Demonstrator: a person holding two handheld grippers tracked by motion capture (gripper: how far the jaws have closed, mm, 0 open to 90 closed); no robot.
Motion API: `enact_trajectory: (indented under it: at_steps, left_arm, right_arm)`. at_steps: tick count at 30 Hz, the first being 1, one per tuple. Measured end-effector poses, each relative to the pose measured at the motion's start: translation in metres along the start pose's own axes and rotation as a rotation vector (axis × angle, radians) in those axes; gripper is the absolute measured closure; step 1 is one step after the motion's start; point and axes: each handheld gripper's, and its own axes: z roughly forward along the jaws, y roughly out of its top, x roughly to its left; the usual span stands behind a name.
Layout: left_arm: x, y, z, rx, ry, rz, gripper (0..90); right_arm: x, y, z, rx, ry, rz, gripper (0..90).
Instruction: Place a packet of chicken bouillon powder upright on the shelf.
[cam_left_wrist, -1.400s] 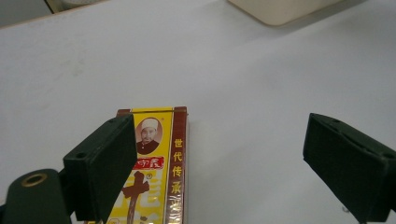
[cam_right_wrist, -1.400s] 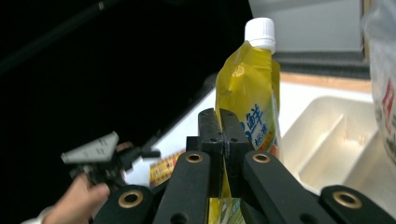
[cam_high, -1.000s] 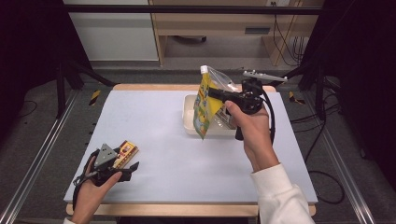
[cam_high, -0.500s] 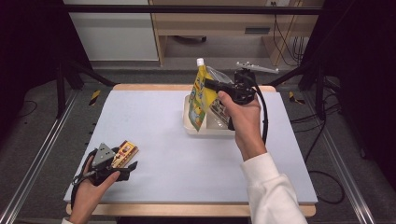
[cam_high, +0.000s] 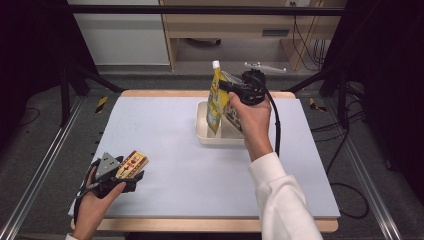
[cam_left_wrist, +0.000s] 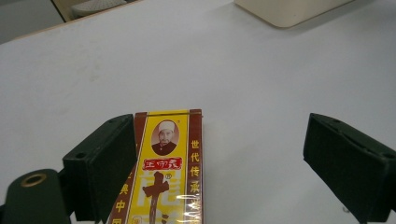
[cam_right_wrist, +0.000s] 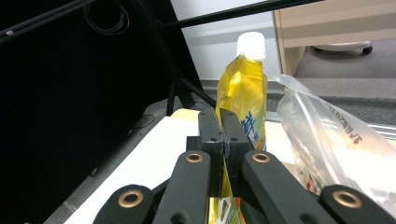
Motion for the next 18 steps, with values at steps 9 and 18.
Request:
enact_trajectory:
  at_steps: [9, 18]
  left_arm:
    - [-0.002, 0.001, 0.000, 0.003, -0.014, 0.013, 9.4]
    - [-0.001, 0.001, 0.001, 0.007, -0.019, 0.014, 9.3]
  right_arm:
    - [-0.010, -0.003, 0.010, -0.032, -0.046, 0.002, 90.0]
    - [-0.013, -0.008, 0.022, -0.031, -0.074, -0.014, 90.0]
